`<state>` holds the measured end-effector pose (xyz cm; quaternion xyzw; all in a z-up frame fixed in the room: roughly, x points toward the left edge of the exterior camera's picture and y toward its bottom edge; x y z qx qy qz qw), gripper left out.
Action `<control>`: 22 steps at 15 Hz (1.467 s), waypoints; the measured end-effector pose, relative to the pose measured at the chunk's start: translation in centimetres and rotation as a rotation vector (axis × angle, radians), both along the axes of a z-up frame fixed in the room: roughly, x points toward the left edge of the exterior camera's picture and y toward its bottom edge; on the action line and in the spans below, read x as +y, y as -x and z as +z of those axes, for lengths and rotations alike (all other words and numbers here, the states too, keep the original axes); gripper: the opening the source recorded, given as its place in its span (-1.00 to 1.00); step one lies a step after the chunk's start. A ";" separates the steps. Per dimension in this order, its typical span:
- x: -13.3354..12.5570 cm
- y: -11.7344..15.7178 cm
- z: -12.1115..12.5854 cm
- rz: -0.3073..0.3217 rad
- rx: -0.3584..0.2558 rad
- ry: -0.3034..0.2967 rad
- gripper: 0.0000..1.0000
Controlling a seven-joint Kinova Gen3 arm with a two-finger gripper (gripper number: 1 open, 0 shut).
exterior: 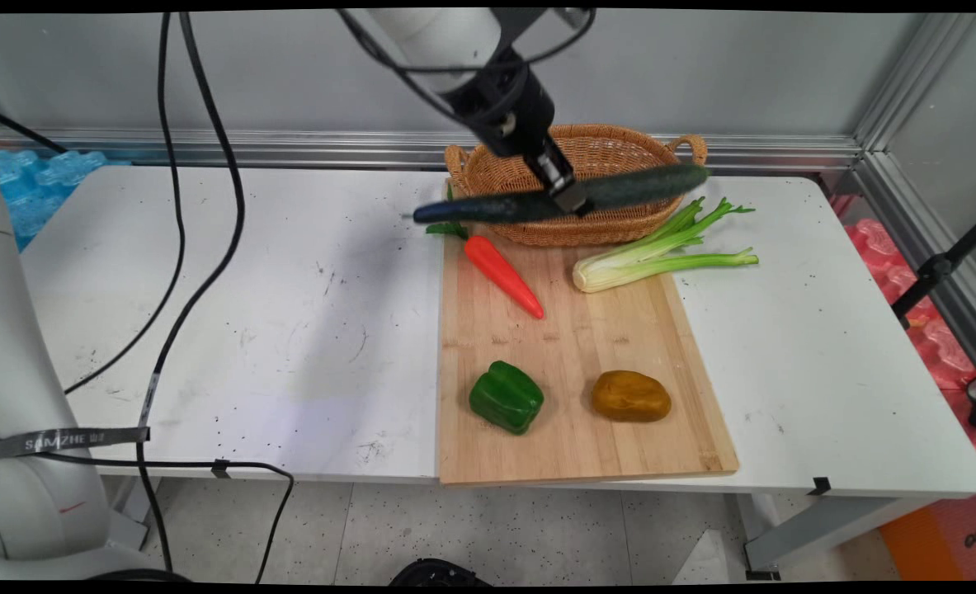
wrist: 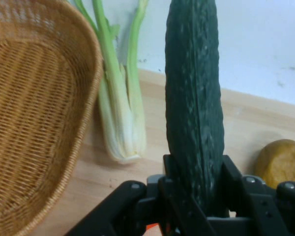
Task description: Place the picked object on the cutting board
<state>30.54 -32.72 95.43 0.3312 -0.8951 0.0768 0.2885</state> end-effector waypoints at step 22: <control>0.7 3.3 -14.0 0.014 0.008 -0.023 -1.00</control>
